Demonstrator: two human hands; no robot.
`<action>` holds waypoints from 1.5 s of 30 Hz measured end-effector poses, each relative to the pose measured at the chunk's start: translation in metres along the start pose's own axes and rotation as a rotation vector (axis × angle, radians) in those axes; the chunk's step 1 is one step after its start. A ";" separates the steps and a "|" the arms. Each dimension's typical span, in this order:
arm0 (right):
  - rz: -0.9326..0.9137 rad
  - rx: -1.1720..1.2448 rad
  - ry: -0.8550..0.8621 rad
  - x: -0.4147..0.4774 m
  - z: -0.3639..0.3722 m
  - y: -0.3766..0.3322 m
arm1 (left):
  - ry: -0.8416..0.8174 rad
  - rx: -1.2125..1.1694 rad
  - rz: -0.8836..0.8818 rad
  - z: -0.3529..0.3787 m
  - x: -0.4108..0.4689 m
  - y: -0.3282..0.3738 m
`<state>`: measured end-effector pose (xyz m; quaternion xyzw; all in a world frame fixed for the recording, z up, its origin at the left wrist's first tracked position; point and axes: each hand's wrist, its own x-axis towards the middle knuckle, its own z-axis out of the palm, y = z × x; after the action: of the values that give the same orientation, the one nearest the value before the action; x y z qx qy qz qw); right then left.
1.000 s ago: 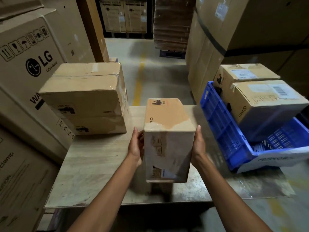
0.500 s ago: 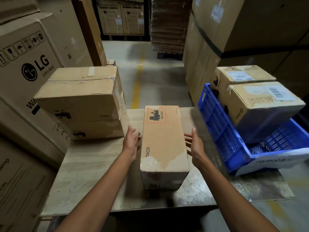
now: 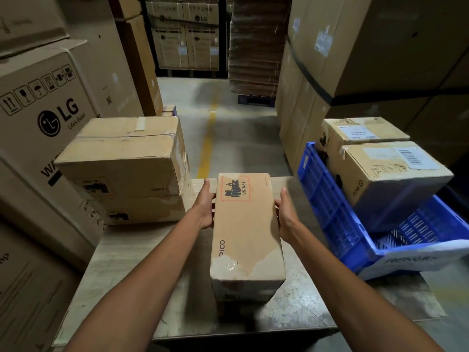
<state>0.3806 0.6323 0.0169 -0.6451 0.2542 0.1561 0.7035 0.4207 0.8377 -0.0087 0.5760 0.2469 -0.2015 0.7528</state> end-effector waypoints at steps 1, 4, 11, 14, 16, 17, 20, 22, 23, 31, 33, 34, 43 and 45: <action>-0.017 0.033 0.006 -0.001 -0.002 -0.001 | -0.005 -0.019 0.007 -0.001 -0.003 0.004; -0.093 0.113 0.067 -0.005 -0.007 -0.009 | -0.010 -0.086 0.048 -0.002 -0.019 0.020; -0.172 0.237 0.122 -0.013 -0.007 -0.007 | 0.084 -0.235 0.247 0.012 -0.056 0.021; -0.130 0.338 0.062 -0.020 -0.004 0.013 | 0.151 -0.211 0.312 0.015 -0.064 -0.006; -0.109 0.361 0.046 -0.021 -0.004 0.028 | 0.164 -0.213 0.312 0.013 -0.068 -0.022; -0.110 0.350 0.037 -0.020 -0.005 0.035 | 0.164 -0.233 0.305 0.012 -0.070 -0.028; -0.123 0.281 0.002 -0.022 -0.004 0.043 | 0.169 -0.254 0.288 0.004 -0.075 -0.038; -0.128 0.210 0.012 -0.024 -0.002 0.044 | 0.167 -0.212 0.302 -0.003 -0.071 -0.042; -0.128 0.159 0.040 -0.023 -0.002 0.044 | 0.172 -0.188 0.316 -0.007 -0.070 -0.043; -0.867 -0.592 0.315 -0.044 0.003 0.030 | 0.433 0.699 1.093 -0.003 -0.093 -0.044; -1.059 -0.807 0.290 -0.044 0.010 0.027 | 0.401 0.975 1.202 0.004 -0.090 -0.044; -1.112 -0.902 0.283 -0.042 0.012 0.027 | 0.368 1.063 1.190 0.008 -0.089 -0.044; -1.160 -1.262 0.342 -0.033 0.023 0.027 | 0.336 1.422 1.061 0.021 -0.088 -0.020; -1.095 -1.389 0.347 -0.031 0.026 0.016 | 0.320 1.472 1.029 0.028 -0.084 -0.004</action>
<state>0.3510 0.6631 0.0219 -0.9700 -0.1377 -0.1822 0.0827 0.3553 0.8110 0.0446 0.9709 -0.1300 0.1351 0.1488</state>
